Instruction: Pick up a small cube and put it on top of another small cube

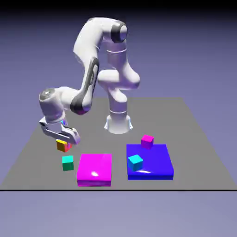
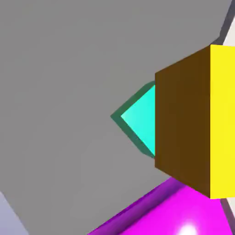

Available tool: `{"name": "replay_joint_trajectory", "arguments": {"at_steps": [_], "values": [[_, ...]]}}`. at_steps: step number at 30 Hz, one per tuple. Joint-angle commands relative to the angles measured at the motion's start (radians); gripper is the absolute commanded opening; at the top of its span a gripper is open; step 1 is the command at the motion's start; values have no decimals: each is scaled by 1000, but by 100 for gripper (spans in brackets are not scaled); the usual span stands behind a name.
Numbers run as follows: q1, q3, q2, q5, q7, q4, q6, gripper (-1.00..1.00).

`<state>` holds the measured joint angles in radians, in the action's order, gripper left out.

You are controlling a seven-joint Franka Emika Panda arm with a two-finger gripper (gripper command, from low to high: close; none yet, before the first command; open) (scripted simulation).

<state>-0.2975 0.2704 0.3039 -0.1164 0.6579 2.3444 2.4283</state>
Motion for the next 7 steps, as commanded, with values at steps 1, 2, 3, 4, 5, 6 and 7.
{"name": "replay_joint_trajectory", "arguments": {"at_steps": [1,2,3,4,5,6,7], "values": [[-6,-9,33,-12,-8,8,40,-100],[-6,-9,33,-12,-8,8,40,100],[-6,-9,33,-12,-8,8,40,100],[1,1,-3,4,3,-1,-3,100],[7,11,-39,20,14,-10,-47,100],[14,20,-75,36,25,-19,-90,100],[21,29,-108,51,36,-27,-130,100]]}}
